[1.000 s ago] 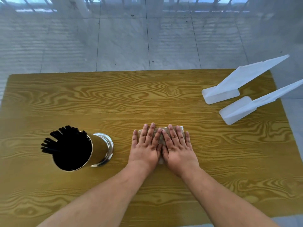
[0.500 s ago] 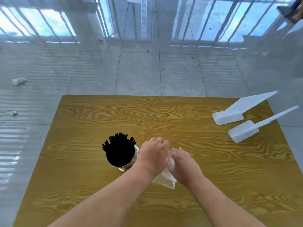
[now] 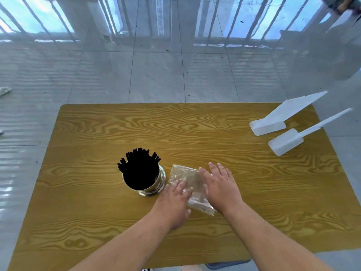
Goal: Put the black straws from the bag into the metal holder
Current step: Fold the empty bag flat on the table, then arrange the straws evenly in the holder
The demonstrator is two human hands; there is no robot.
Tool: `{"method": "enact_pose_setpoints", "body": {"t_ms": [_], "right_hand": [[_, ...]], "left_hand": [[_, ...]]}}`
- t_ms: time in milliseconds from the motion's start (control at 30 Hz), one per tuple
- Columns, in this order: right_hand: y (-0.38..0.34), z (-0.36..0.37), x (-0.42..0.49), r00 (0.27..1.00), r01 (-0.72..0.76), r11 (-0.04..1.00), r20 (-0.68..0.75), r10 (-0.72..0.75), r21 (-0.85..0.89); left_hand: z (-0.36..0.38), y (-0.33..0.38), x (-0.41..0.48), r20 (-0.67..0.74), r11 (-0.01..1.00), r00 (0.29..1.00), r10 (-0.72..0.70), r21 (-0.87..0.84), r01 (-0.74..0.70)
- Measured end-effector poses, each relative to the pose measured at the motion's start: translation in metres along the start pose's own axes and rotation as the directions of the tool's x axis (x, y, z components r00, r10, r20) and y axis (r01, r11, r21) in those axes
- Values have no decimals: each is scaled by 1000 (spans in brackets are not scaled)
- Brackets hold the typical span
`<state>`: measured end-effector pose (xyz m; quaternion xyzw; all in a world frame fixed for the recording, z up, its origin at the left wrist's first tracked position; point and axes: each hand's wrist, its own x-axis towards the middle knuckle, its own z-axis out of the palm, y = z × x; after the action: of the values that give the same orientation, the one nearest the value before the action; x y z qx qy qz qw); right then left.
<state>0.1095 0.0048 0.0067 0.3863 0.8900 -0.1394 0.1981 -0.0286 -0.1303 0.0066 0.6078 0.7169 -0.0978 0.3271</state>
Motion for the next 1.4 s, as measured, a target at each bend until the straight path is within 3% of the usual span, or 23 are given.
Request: {"method": "enact_pose_setpoints", "body": {"t_ms": [67,200,267,367,433,533,600,667,733,767,867,967,1233,1400], "right_hand": [[-6,-2,-8,999,47,999,-24,-46,16],[-9,3,-23,984,38,998,173,-47,59],[-2,2,-20,981,47,999,186,-50,19],[6,-12,-9,985,9,1000,174,-4,-25],[-1,-32,-2,983,-10,1000,183,14,-22],[-36,-70,1,998,18,985,61,-29,173],[-69,-94,-3,996,77,881,-71,-49,467],[-99,-110,-7,988,149,756,-132,-84,638],[-124,-117,-9,987,164,717,-114,-117,678],[-134,-118,-9,985,172,739,-100,-141,652],[-152,-118,-8,976,216,822,-130,-173,526],[-151,-115,-10,973,221,822,-175,-150,525],[-138,-111,-23,973,204,778,-210,-95,594],[-130,-113,-32,972,192,757,-227,-58,625]], "left_hand": [[-15,8,0,-41,1000,999,31,5,-31],[-65,24,-12,-205,999,978,41,-7,-44],[-92,23,-23,-333,995,941,58,-62,-83],[-131,8,-44,-545,980,834,91,-102,-173],[-150,-9,-62,-684,974,725,81,-102,-205],[-160,-51,-88,-812,978,570,-122,-197,-71],[-155,-87,-104,-704,904,594,-389,-416,98],[-144,-118,-114,-451,783,689,-567,-555,281],[-131,-133,-116,-250,765,801,-543,-540,350],[-123,-136,-115,-214,784,842,-495,-528,327],[-108,-133,-110,-331,807,833,-444,-551,212],[-107,-127,-111,-422,792,806,-414,-604,91],[-138,-118,-134,-547,887,786,-288,-461,4],[-179,-116,-156,-528,884,805,-270,-468,-11]]}}
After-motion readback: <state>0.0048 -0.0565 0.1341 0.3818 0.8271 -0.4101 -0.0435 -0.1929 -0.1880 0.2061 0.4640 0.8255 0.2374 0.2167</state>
